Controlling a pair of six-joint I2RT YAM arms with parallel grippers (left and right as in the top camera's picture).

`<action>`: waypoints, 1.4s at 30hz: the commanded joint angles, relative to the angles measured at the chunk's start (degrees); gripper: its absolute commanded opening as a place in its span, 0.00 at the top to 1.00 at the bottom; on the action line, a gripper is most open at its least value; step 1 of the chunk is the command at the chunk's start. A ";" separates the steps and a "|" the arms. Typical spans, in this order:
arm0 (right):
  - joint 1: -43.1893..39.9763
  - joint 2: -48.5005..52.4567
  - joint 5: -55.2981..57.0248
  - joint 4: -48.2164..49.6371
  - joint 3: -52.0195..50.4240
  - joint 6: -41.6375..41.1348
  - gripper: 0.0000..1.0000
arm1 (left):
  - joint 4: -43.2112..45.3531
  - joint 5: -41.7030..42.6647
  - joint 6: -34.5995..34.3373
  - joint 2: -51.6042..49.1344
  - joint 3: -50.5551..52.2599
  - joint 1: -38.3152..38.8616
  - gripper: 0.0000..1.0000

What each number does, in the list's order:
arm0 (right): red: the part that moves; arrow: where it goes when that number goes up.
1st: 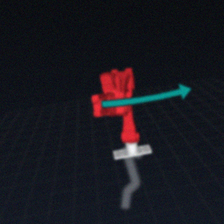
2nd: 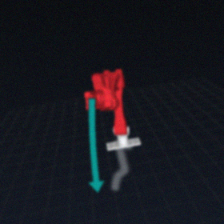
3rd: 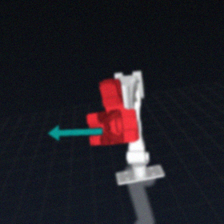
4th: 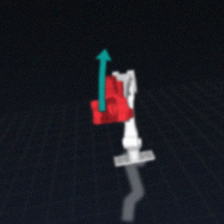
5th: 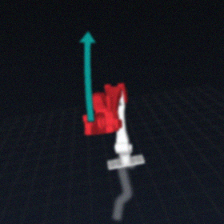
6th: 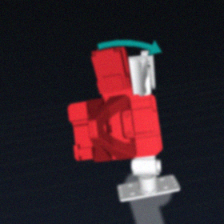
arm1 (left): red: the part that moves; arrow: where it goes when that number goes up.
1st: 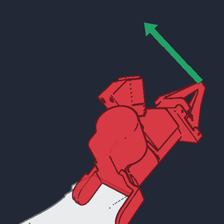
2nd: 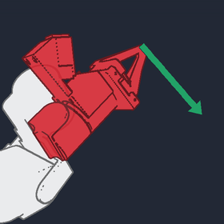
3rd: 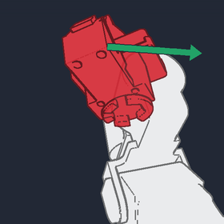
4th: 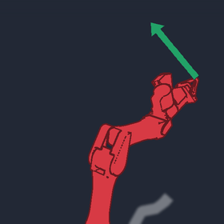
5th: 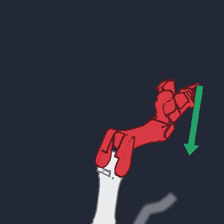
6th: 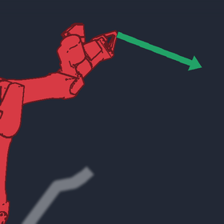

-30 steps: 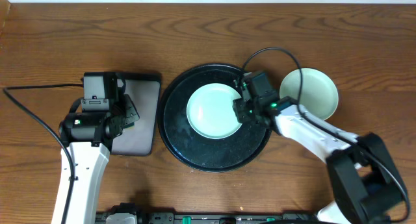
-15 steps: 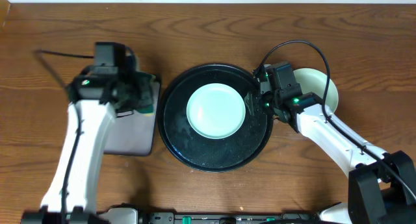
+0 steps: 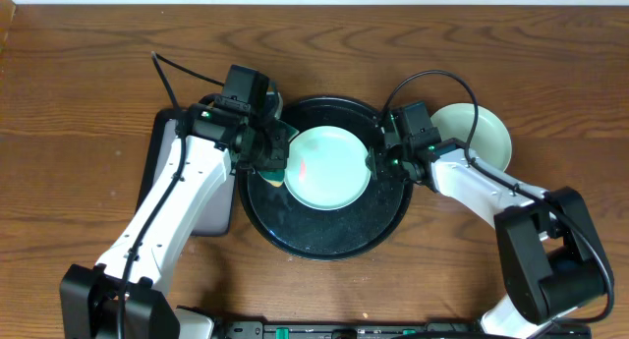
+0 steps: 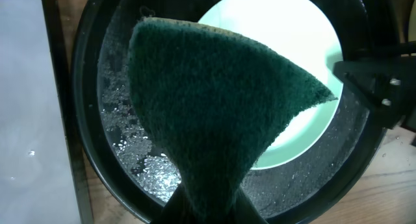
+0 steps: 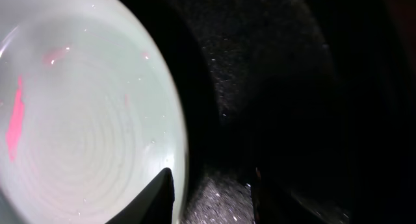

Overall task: Clean dirty plates on tray and stack at the side
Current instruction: 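Scrub the second blue plate with the sponge while right gripper holds it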

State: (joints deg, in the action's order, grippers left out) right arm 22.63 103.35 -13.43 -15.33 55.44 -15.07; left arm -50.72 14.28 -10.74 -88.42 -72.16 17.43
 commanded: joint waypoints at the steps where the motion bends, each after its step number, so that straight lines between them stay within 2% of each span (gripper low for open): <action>1: -0.04 0.94 -2.54 0.42 0.59 -0.76 0.73 | 0.33 0.04 -1.38 -0.04 -0.81 0.57 0.93; 5: -0.04 0.92 -2.54 1.11 0.59 -0.79 0.92 | 0.72 0.07 -2.91 -0.07 -0.48 0.57 0.92; 11: -0.04 0.92 -2.49 1.70 0.59 -0.76 0.98 | 1.11 0.04 -3.52 -0.33 0.66 0.74 0.93; 24: -2.03 -0.68 -1.42 2.82 0.61 -2.12 0.99 | 4.90 -0.50 -3.63 -0.37 0.81 4.37 0.93; 28: -1.97 -0.72 -0.83 2.71 0.61 -3.19 0.99 | 5.57 -4.63 -7.06 -0.37 0.81 5.51 0.93; 32: -1.97 -0.72 2.56 3.15 0.61 -4.63 0.99 | 6.29 -4.70 -7.26 -0.42 0.81 6.25 0.92; 42: -1.22 -0.72 2.67 2.93 0.61 -4.61 0.99 | 7.80 -4.68 -9.70 -4.24 0.81 6.56 0.93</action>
State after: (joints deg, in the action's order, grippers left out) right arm 21.30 103.85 -12.69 -12.34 55.44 -18.90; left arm -43.66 10.33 -18.39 -90.61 -71.85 23.86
